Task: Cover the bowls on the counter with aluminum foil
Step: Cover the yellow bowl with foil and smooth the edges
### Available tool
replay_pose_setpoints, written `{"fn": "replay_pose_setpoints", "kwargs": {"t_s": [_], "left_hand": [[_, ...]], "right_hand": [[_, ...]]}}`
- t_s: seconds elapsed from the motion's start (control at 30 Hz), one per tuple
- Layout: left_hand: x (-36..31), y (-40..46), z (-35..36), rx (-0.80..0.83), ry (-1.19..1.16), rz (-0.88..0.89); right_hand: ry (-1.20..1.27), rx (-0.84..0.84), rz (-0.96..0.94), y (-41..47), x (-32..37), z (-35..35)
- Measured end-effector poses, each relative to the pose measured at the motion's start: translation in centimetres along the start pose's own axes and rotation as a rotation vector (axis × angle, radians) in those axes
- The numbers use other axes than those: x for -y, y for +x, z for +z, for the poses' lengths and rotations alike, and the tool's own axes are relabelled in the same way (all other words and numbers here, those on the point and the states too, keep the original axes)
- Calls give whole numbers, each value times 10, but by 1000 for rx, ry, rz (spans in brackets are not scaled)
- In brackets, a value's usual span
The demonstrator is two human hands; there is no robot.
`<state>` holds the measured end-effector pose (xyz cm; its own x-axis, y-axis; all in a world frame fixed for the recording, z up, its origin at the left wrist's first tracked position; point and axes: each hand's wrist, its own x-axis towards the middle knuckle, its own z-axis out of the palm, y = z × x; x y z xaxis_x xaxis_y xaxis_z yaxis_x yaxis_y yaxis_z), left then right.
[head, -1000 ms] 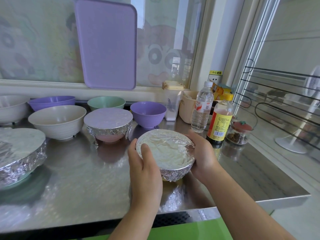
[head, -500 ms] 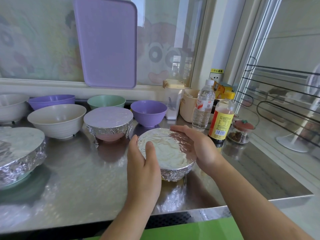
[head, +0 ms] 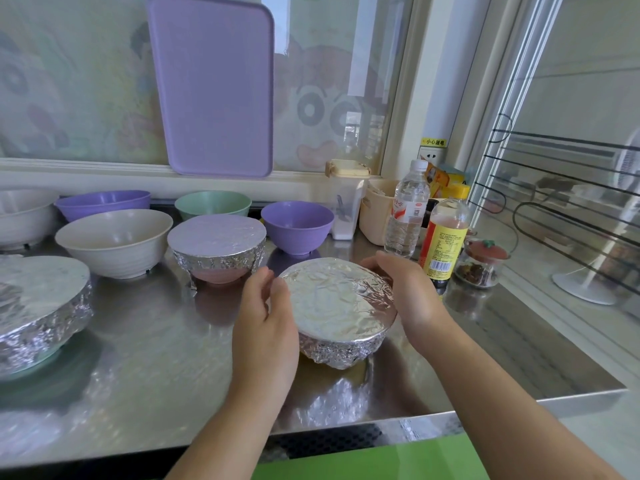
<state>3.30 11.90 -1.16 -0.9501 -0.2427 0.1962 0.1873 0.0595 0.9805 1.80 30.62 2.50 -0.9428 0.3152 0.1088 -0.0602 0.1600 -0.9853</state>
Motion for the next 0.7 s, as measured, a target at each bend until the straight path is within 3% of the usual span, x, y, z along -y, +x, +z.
{"fn": "replay_pose_setpoints", "kwargs": {"t_s": [0.13,0.3,0.7], "left_hand": [[-3,-11,4,1,76,94],[-5,-35,17,15,287,298],[16,-10,-5,248,263,303]], "right_hand": [[-31,173,-53,3,3,-3],[-25,351,20,3,8,0],[-153,216,-71,-2,12,-4]]}}
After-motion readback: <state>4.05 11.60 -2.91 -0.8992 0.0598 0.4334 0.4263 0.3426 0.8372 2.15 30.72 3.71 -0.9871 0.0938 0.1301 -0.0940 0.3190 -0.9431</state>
